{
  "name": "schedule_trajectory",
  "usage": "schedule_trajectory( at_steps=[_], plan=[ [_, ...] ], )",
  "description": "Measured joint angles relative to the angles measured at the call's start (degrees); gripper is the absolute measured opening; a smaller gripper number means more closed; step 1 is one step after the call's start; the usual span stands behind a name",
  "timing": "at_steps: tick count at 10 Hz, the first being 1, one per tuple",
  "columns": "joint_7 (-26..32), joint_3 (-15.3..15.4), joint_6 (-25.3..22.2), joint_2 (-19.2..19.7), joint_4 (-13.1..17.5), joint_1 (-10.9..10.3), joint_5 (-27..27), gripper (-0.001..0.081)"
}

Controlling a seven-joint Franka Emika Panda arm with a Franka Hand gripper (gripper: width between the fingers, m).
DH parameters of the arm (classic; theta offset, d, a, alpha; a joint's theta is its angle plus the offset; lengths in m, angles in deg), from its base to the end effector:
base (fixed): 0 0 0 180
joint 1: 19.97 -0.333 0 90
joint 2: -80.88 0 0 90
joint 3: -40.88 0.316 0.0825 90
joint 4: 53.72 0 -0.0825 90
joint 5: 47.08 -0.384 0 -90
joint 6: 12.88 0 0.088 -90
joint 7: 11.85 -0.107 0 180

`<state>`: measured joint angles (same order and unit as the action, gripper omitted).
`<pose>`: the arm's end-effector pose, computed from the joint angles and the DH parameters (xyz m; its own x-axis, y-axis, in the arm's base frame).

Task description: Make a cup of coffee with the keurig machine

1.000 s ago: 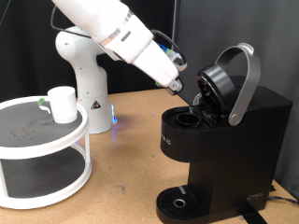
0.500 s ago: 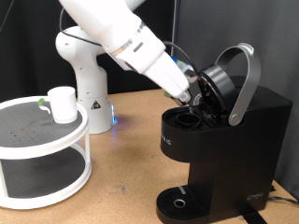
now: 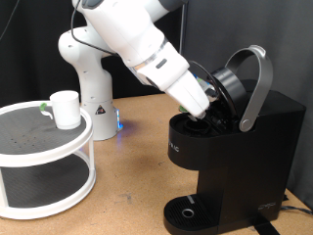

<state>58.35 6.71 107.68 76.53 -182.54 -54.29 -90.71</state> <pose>0.5102 0.0320 0.3977 0.6824 0.5446 0.4875 0.7290 -0.5559 -0.3995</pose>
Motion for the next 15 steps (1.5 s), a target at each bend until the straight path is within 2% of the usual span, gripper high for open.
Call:
schedule_trajectory(
  at_steps=[4,15],
  plan=[
    [-2.93,1.65,1.81,0.25,-0.26,0.0,3.65,0.0484],
    [-4.22,1.81,3.28,3.11,0.39,0.14,4.27,0.0484]
  ],
)
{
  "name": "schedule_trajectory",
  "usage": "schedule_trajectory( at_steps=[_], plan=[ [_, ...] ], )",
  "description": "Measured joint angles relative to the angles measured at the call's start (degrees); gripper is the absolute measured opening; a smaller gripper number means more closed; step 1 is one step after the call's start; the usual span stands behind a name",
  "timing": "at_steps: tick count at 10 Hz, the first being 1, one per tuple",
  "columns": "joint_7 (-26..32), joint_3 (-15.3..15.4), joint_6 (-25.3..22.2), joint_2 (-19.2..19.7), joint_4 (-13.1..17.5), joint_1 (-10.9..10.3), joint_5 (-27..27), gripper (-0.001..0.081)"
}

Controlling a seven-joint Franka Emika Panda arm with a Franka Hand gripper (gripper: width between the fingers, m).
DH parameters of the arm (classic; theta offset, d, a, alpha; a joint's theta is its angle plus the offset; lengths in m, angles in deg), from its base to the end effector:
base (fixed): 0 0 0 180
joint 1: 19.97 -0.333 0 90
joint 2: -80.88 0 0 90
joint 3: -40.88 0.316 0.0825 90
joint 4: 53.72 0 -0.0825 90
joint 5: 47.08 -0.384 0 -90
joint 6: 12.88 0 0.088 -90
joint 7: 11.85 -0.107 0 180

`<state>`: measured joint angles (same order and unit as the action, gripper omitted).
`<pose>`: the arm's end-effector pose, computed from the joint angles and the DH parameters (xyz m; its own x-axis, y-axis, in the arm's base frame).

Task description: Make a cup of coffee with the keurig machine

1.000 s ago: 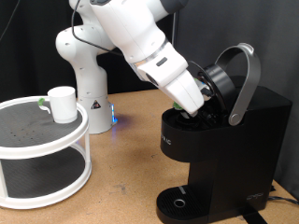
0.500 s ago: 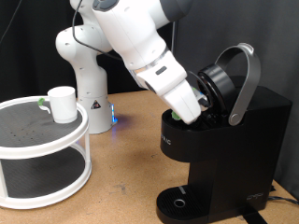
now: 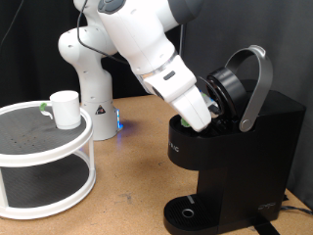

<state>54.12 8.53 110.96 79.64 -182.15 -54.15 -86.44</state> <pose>0.5176 0.0414 0.3781 0.7086 0.5808 0.4007 0.7047 -0.6110 -0.3607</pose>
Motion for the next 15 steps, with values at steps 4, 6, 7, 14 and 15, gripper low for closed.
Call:
schedule_trajectory(
  at_steps=[4,6,7,14,15],
  plan=[
    [0.31,0.07,-0.4,0.55,0.18,-0.04,-1.08,0.0653],
    [1.27,0.06,-1.31,0.56,0.22,-0.03,-2.36,0.0801],
    [2.05,0.01,-2.29,0.52,0.36,-0.03,-3.16,0.0803],
    [3.79,-0.54,-9.47,-4.96,0.97,0.72,-2.81,0.0803],
    [2.91,-0.54,-9.72,-5.37,0.93,0.81,-1.49,0.0803]
  ],
)
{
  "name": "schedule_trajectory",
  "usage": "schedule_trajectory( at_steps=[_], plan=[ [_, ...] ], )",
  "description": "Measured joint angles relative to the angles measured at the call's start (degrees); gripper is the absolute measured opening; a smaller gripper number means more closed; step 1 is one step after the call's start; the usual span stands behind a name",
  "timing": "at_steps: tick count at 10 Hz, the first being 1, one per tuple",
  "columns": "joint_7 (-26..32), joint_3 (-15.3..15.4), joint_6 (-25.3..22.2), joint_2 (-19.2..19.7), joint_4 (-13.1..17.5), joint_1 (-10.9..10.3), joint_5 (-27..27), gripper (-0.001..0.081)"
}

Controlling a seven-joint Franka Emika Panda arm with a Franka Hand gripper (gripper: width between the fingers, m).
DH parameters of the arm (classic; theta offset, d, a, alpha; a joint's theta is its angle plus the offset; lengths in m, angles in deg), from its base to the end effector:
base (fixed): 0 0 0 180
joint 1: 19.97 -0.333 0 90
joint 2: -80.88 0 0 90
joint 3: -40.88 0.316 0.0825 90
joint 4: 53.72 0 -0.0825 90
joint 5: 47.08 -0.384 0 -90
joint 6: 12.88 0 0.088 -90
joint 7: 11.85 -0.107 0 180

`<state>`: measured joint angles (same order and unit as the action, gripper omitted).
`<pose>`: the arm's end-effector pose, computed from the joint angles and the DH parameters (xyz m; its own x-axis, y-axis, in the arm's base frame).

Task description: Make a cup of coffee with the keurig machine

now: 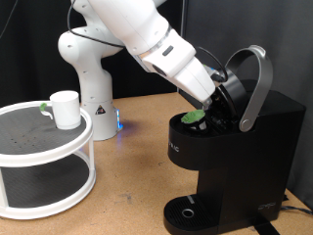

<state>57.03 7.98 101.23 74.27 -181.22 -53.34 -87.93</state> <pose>0.5011 0.0407 0.4195 0.6542 0.5881 0.4755 0.7558 -0.4869 -0.4377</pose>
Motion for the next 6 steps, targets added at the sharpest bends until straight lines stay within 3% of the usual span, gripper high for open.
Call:
schedule_trajectory(
  at_steps=[6],
  plan=[
    [-3.75,0.01,-0.26,-0.29,-0.85,0.17,3.86,0.0803]
  ],
)
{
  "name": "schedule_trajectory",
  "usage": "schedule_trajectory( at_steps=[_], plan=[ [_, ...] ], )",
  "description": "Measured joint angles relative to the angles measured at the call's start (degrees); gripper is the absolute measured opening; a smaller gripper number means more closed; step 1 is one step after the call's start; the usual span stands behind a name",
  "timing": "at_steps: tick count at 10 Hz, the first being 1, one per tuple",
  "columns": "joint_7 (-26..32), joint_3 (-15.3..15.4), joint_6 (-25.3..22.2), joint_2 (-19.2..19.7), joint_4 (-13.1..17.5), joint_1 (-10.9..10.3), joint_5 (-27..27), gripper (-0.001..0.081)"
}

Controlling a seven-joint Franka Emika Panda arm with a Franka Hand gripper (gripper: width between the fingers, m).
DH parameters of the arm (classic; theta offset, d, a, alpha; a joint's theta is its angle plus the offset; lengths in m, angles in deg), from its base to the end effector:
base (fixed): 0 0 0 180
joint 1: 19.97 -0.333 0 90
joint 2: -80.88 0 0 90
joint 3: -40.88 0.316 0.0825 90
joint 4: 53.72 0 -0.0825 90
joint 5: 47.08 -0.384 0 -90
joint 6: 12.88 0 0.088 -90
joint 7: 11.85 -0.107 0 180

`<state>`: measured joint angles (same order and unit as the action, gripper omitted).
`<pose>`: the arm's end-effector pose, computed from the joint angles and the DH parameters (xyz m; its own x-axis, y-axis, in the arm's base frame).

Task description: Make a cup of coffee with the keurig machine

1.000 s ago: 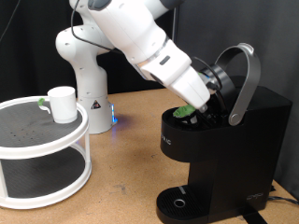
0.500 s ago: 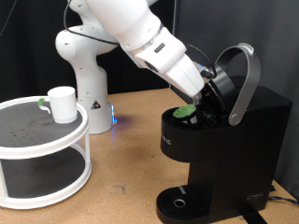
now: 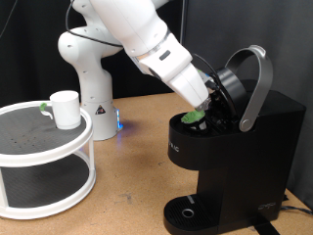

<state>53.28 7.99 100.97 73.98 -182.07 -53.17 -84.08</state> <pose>0.4955 0.0367 0.4124 0.6858 0.6029 0.4076 0.7255 -0.5222 -0.4482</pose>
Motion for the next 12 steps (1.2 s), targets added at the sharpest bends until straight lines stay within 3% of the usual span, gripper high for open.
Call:
schedule_trajectory(
  at_steps=[8,12],
  plan=[
    [0.64,0.56,1.99,1.53,-1.61,-0.13,-1.65,0.0803],
    [3.66,0.9,1.25,2.27,-1.61,-0.58,-4.67,0.0803]
  ],
)
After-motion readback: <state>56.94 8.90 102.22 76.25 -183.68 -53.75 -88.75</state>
